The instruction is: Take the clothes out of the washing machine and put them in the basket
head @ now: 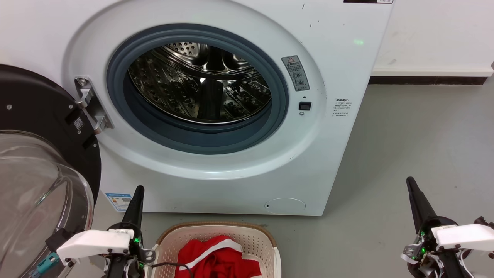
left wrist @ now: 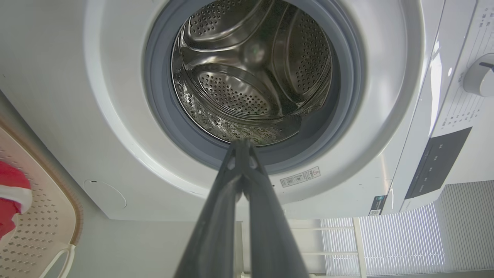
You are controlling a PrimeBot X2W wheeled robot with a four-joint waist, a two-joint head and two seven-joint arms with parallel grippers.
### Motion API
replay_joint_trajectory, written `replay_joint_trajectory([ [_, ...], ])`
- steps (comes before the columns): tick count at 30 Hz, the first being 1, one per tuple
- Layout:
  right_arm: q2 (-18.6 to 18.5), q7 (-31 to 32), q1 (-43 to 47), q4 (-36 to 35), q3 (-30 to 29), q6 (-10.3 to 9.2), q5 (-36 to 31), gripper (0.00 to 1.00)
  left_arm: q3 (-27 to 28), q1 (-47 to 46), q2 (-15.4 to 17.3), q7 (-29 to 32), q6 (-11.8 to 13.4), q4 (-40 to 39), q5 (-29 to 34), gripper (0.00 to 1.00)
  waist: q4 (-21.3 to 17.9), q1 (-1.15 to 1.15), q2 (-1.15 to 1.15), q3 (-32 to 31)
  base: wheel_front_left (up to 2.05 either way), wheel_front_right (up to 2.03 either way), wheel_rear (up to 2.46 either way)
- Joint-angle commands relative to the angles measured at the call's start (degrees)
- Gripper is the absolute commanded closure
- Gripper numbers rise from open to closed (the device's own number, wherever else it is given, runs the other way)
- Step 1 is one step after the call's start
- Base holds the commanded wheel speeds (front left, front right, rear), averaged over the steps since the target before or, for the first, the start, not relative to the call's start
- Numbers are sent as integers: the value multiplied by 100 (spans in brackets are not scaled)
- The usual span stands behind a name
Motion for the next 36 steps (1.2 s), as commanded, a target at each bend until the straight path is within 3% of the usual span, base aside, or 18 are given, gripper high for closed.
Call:
replay_joint_trajectory([
  [1, -8, 33, -112, 15, -20, 1, 139, 100, 42, -81, -2, 37, -48, -4, -126, 100, -2, 0, 0, 0, 0, 0, 0],
  [24, 21, 221, -207, 168, -107, 0, 1036, 100, 206, -93, -28, 266, -164, 39, -1013, 100, -26, -1, 0, 1, 0, 0, 0],
  [36, 37, 235, -209, 164, -131, 0, 977, 100, 201, -89, -28, 260, -157, 36, -993, 100, -26, -1, 0, 1, 0, 0, 0],
])
